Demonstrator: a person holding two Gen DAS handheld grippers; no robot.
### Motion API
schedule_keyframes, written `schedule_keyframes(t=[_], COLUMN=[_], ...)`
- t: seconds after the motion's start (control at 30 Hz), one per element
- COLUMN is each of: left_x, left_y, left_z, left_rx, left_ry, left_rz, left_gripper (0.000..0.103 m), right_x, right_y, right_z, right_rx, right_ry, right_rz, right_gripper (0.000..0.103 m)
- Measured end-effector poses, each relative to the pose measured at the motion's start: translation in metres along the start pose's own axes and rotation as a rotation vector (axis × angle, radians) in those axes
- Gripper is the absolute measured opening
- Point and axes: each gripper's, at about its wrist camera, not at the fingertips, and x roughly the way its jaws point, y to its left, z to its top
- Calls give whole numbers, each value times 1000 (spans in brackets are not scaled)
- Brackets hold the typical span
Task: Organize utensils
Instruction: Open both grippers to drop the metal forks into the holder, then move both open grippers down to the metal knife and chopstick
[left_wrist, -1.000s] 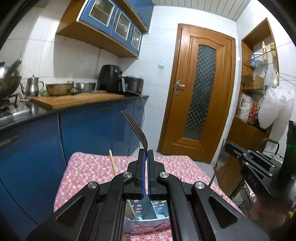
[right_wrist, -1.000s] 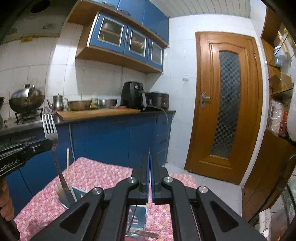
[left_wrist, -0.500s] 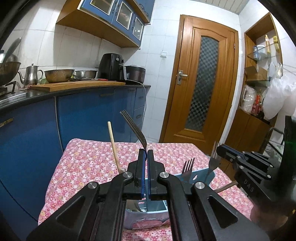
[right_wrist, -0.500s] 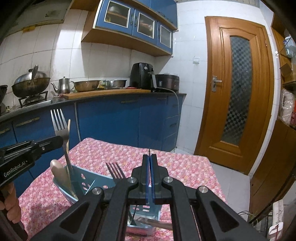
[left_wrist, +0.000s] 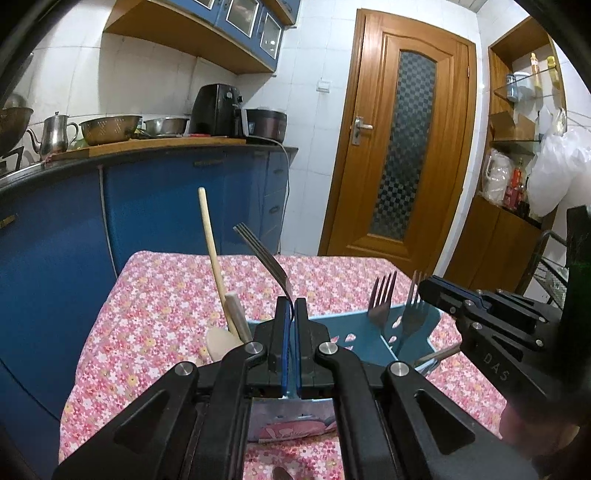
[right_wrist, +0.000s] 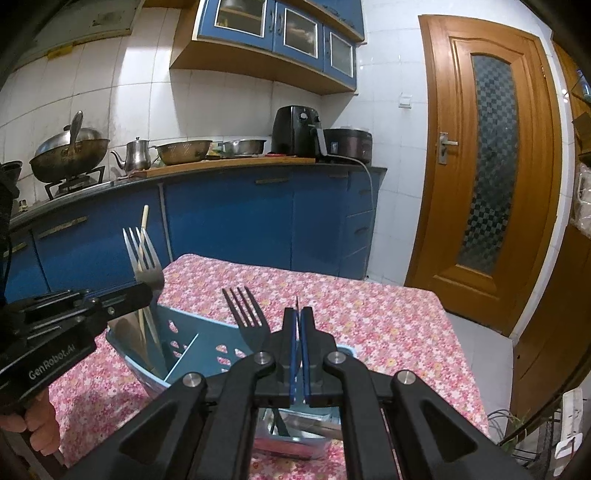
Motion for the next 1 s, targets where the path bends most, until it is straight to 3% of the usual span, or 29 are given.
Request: schedule_keyframes(t=[0.2,0.3,0.37,0.7,1.0], left_x=[3,1,-2,-30,-62], left_y=[-3,-5,-5,-6,-2], left_z=[-5,-5,-4,-4,-10], left_rx=[-3,-9,-11,-36,-46], left_ry=[38,36,27,12,32], left_rz=[-5,-5,-9,-48,-21], left_gripper=[2,18,26,27,27], right_x=[-1,-2,-5,-30,-63], right_y=[-2,-3,-2,3,16], right_z=[1,0,-1,1,3], right_rx=[23,33,33,70,64], right_ry=[6,7,-3,-50,-44], right_rz=[33,47,54,60,74], right_gripper=[7,25,28,30,30])
